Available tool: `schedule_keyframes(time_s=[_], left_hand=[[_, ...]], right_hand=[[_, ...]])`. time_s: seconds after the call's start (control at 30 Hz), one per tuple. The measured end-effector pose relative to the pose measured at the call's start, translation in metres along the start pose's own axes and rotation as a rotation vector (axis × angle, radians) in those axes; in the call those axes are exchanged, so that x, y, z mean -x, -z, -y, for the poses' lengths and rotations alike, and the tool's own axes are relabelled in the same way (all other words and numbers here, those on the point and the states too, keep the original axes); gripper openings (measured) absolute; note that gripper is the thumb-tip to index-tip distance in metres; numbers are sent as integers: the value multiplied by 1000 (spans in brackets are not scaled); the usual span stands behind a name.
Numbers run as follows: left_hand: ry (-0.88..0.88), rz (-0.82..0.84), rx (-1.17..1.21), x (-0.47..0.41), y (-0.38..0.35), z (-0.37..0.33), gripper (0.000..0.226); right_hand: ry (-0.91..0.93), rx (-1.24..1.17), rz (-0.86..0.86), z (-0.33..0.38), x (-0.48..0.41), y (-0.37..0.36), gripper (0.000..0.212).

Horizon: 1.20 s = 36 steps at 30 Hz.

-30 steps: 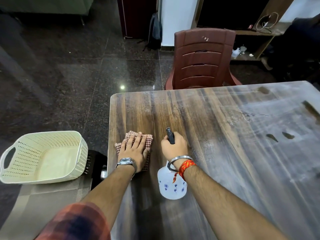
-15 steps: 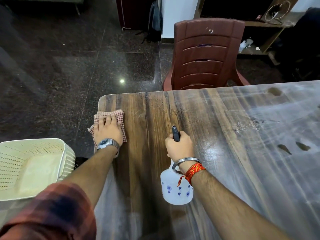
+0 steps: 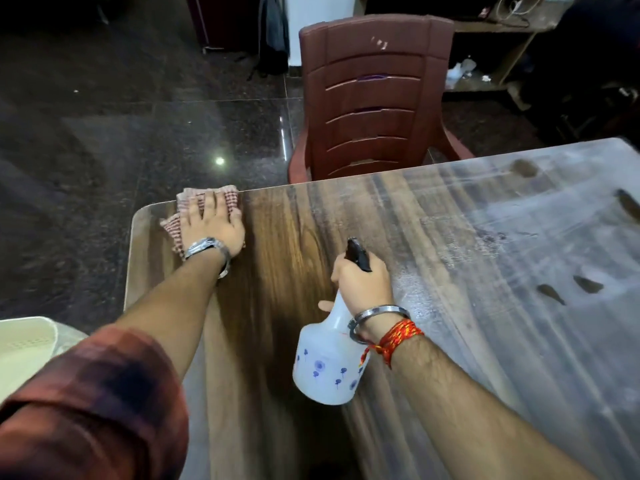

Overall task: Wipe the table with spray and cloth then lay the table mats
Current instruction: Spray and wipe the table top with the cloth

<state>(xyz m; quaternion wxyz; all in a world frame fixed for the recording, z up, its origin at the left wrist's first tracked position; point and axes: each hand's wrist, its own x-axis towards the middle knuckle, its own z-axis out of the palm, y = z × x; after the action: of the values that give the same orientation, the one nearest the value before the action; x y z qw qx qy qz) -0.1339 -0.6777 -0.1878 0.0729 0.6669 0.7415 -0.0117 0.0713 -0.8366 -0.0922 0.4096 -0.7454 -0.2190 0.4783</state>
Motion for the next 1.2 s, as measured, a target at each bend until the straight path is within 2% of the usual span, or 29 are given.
schedule_keyframes(time_s=[0.27, 0.4, 0.5, 0.6, 0.77, 0.87, 0.93, 1.2], left_hand=[[-321, 24, 19, -4, -23, -181, 64], [-475, 88, 29, 10, -26, -257, 62], [-582, 127, 21, 26, -26, -296, 61], [-606, 88, 9, 31, -29, -306, 59], [-517, 77, 43, 42, -32, -284, 61], [-419, 54, 76, 46, -32, -242, 63], [-318, 39, 94, 46, -29, -201, 62], [125, -7, 81, 102, -10, 25, 64]], right_hand=[[57, 65, -120, 21, -34, 83, 15], [109, 35, -186, 28, -47, 116, 7], [151, 47, -213, 26, -47, 134, 8], [185, 16, -223, 22, -52, 143, 11], [225, 40, -224, 14, -46, 124, 12], [305, 145, -140, 10, -36, 105, 28], [338, 204, -108, 9, -28, 94, 31], [310, 429, -12, -11, 17, 60, 18]])
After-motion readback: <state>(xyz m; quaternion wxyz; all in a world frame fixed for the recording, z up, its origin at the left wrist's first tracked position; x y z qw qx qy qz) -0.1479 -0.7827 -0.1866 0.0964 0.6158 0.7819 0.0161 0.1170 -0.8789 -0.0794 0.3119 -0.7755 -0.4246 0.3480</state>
